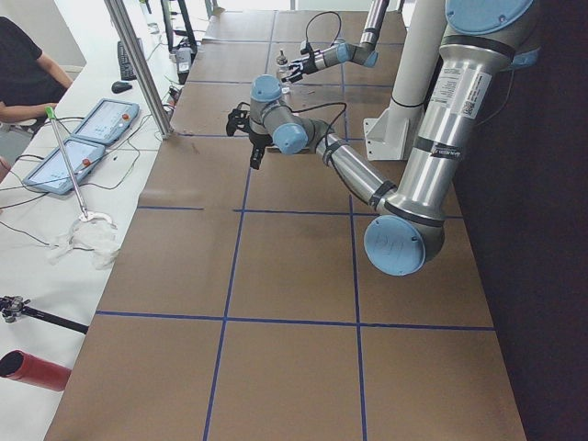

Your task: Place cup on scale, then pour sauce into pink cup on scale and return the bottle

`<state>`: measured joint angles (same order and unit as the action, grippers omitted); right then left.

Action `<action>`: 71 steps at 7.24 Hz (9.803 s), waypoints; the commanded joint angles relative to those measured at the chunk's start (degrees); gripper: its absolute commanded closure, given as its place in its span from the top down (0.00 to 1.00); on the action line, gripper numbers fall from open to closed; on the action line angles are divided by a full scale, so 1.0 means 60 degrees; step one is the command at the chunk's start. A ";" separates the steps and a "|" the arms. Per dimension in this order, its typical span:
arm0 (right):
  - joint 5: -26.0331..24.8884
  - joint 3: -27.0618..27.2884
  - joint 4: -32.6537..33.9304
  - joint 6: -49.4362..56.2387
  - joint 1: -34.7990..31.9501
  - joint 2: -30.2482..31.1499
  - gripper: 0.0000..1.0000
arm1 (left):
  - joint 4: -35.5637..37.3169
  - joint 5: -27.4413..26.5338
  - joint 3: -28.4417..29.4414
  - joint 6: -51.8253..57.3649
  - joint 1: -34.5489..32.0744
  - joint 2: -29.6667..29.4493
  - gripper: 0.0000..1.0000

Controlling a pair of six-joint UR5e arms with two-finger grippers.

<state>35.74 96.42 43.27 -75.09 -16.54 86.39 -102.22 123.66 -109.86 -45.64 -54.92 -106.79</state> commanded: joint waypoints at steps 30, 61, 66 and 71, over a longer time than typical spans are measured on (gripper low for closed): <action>-0.4518 0.0439 1.0836 0.7006 0.0970 -0.4217 0.00 | 0.0821 0.0029 -0.0645 0.0224 -0.0075 0.0220 0.68; -0.3409 -0.0485 -0.2743 0.2995 0.1410 -0.0851 0.00 | 0.0821 0.0000 -0.0557 0.0077 -0.0016 0.0117 0.68; -0.1871 -0.0456 -0.2758 0.1968 0.1030 0.0412 0.00 | 0.0821 -0.0131 -0.0762 0.0062 -0.0045 0.0117 0.69; -0.1213 -0.0470 -0.2714 0.1456 0.0562 0.0661 0.00 | 0.0821 -0.0381 -0.0748 0.0048 -0.0031 0.0161 0.69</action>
<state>26.82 93.61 26.91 -65.20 -12.19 90.25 -97.30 121.43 -114.34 -45.35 -55.12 -105.87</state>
